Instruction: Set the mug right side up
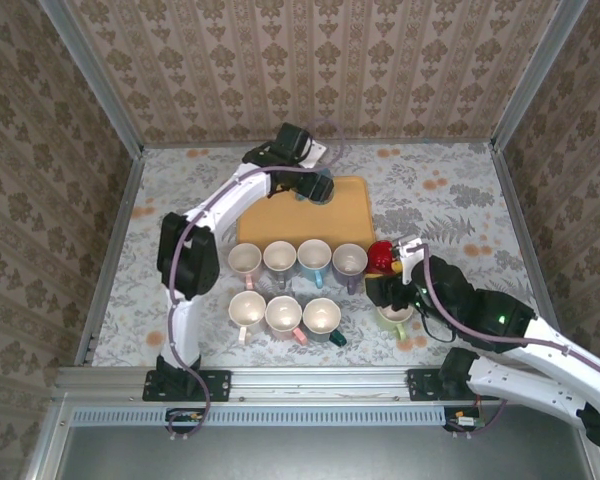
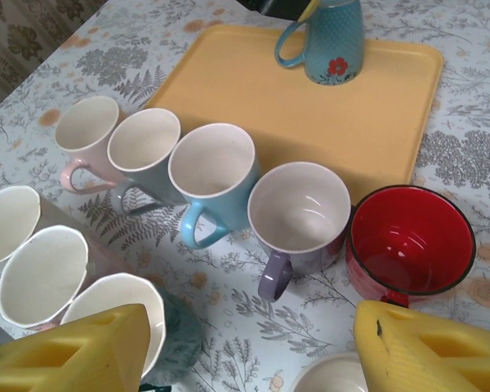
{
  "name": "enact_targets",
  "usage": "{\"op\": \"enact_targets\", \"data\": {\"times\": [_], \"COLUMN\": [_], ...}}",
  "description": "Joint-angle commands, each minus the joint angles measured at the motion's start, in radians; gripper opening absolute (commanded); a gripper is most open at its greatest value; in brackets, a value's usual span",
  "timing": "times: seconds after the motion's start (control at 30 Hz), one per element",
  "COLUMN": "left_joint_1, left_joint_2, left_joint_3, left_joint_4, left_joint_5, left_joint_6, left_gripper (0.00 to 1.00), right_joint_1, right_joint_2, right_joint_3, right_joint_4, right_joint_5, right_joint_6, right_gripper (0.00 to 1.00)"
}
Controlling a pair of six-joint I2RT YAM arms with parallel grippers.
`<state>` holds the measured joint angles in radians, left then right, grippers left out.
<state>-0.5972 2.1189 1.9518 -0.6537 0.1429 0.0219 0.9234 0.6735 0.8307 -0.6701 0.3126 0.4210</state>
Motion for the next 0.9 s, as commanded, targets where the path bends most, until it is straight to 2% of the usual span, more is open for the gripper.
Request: {"op": "enact_targets", "data": {"times": [0.0,0.1,0.2,0.47,0.87], "left_joint_1": [0.030,0.063,0.080,0.121,0.125], "left_joint_2": [0.044,0.113,0.163,0.266,0.376], "left_joint_3": [0.076,0.160,0.225,0.342,0.468], "left_joint_4": [-0.133,-0.202,-0.237,-0.264,-0.283], "left_joint_5": [0.041,0.083,0.076,0.067,0.144], "left_joint_6": [0.156,0.216,0.249,0.253,0.233], "left_gripper": [0.82,0.81,0.80,0.78,0.60], "right_joint_1": [-0.007,-0.009,-0.010,-0.009,-0.017], "right_joint_2": [-0.017,-0.016,-0.009,0.003,0.040], "right_joint_3": [-0.020,-0.031,-0.031,-0.064,-0.110], "right_joint_4": [-0.040,-0.037,-0.037,0.001,0.052], "right_joint_5": [-0.005,-0.017,-0.018,-0.045,-0.082], "right_joint_6": [-0.010,-0.009,-0.012,-0.005,0.004], "right_gripper": [0.68,0.68,0.68,0.68,0.68]}}
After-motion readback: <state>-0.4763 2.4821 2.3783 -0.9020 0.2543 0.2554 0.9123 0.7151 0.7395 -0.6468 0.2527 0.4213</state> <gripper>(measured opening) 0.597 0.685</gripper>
